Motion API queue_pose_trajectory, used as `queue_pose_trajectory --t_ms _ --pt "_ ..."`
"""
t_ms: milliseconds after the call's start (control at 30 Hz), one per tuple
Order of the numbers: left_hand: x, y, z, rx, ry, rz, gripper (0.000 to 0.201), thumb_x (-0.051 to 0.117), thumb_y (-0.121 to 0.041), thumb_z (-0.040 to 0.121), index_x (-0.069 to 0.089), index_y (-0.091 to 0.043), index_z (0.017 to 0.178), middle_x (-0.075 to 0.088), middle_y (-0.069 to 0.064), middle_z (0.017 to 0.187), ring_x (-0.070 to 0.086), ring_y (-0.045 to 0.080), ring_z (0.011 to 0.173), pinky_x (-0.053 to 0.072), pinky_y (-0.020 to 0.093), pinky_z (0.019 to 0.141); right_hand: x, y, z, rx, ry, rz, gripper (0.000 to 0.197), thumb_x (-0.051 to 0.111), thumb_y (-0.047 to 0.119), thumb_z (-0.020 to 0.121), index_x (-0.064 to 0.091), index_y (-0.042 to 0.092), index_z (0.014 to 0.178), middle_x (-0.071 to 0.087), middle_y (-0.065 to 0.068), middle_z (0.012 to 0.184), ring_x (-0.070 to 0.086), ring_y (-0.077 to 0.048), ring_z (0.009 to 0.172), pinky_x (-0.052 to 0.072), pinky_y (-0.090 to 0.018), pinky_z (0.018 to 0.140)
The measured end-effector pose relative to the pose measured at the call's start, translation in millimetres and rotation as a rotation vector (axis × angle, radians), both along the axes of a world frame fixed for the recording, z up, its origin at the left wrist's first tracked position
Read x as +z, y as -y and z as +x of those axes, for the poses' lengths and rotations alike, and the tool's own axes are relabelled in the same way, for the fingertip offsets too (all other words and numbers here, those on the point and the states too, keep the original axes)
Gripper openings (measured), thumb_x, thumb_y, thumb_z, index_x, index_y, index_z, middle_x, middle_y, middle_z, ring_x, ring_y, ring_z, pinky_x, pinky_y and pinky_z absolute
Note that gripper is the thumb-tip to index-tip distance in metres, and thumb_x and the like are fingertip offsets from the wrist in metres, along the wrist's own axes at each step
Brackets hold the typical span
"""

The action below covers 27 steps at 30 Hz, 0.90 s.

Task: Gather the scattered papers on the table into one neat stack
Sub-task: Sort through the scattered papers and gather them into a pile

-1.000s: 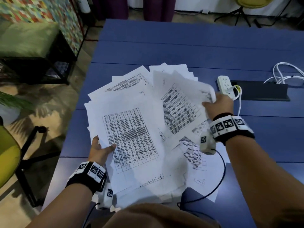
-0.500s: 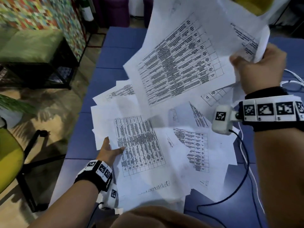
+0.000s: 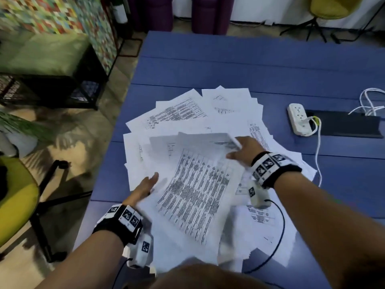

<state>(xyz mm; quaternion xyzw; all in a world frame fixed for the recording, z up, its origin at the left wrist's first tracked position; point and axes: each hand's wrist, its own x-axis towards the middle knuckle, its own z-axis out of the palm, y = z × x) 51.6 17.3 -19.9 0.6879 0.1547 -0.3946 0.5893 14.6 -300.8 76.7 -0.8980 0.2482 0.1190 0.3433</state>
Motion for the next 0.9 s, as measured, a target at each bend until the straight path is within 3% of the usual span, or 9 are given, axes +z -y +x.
queue_pose_trajectory --t_ms 67,133,200,300,400,500,700,800,900 --pt "-7.1 -10.4 1.9 -0.101 0.121 -0.009 0.067 0.076 -0.033 0.082 0.045 -0.01 0.137 0.054 0.011 0.139 0.056 0.029 0.122 0.046 0.04 0.099 -19.9 -7.0 4.7 -0.037 0.013 0.021 0.017 0.075 0.03 0.08 0.06 0.02 0.082 0.058 0.003 0.078 0.053 -0.017 0.075 0.044 -0.024 0.062" --pt "-11.7 -18.7 -1.4 -0.197 0.162 -0.003 0.085 0.092 -0.033 0.059 0.049 -0.014 0.13 0.064 0.004 0.126 0.06 0.025 0.116 0.048 0.042 0.097 -34.5 -10.8 4.9 -0.085 0.045 0.043 0.016 0.067 0.03 0.086 0.058 0.019 0.079 0.057 -0.001 0.075 0.051 -0.019 0.073 0.036 -0.023 0.056" --pt "-13.7 -19.0 -7.3 -0.231 0.234 0.039 0.069 0.087 -0.021 0.069 0.05 -0.015 0.128 0.066 -0.002 0.119 0.06 0.021 0.114 0.049 0.031 0.092 -46.4 -8.0 -0.1 -0.137 0.023 0.039 0.017 0.061 0.03 0.09 0.059 0.013 0.088 0.058 -0.006 0.084 0.052 -0.021 0.077 0.037 -0.024 0.065" --pt "-12.4 -12.0 -12.4 -0.117 0.25 0.023 0.043 0.071 -0.001 0.084 0.052 -0.012 0.12 0.064 -0.006 0.106 0.061 0.011 0.098 0.045 0.01 0.071 -63.1 4.9 -17.0 -0.269 -0.004 0.056 0.02 0.065 0.027 0.087 0.058 0.009 0.094 0.057 -0.005 0.088 0.053 -0.02 0.083 0.04 -0.024 0.068" --pt "-14.0 -10.7 -15.8 -0.028 0.274 0.026 0.037 0.066 0.001 0.087 0.054 -0.003 0.121 0.064 0.006 0.113 0.06 0.018 0.103 0.044 0.015 0.077 -71.1 16.3 -39.4 -0.426 0.017 0.124 0.019 0.07 0.019 0.083 0.06 0.005 0.093 0.057 -0.007 0.081 0.053 -0.021 0.075 0.038 -0.023 0.059" --pt "-22.4 -13.4 -15.9 0.098 0.229 -0.014 0.037 0.063 0.004 0.088 0.053 0.004 0.123 0.064 0.013 0.117 0.059 0.025 0.109 0.045 0.027 0.089 -78.6 21.2 -61.1 -0.542 0.048 0.182 0.022 0.069 0.014 0.084 0.063 -0.002 0.098 0.058 -0.011 0.086 0.052 -0.021 0.08 0.037 -0.026 0.071" --pt "-22.6 -9.5 -18.4 0.212 0.216 0.014 0.021 0.053 0.01 0.092 0.054 -0.005 0.108 0.061 0.001 0.097 0.059 0.011 0.09 0.045 0.026 0.089 -81.2 31.2 -91.9 -0.76 0.148 0.217 0.017 0.065 0.008 0.086 0.066 -0.004 0.098 0.06 -0.014 0.09 0.055 -0.026 0.088 0.038 -0.026 0.074" --pt "-19.0 -5.5 -22.5 0.254 0.256 0.054 0.017 0.052 0.002 0.096 0.055 -0.007 0.11 0.059 0.006 0.098 0.054 0.022 0.101 0.043 0.03 0.091 -80.3 39.6 -105.2 -0.813 0.16 0.197 0.016 0.059 0.007 0.088 0.068 -0.001 0.099 0.065 -0.018 0.1 0.059 -0.033 0.096 0.042 -0.029 0.076" --pt "-18.4 -2.6 -25.4 0.275 0.256 0.049 0.025 0.056 -0.016 0.098 0.055 -0.008 0.122 0.058 0.012 0.099 0.058 0.021 0.084 0.046 0.028 0.072 -82.1 31.1 -114.5 -0.678 0.122 0.267 0.023 0.06 0.022 0.091 0.068 0.003 0.101 0.065 -0.015 0.093 0.06 -0.028 0.087 0.049 -0.034 0.079"
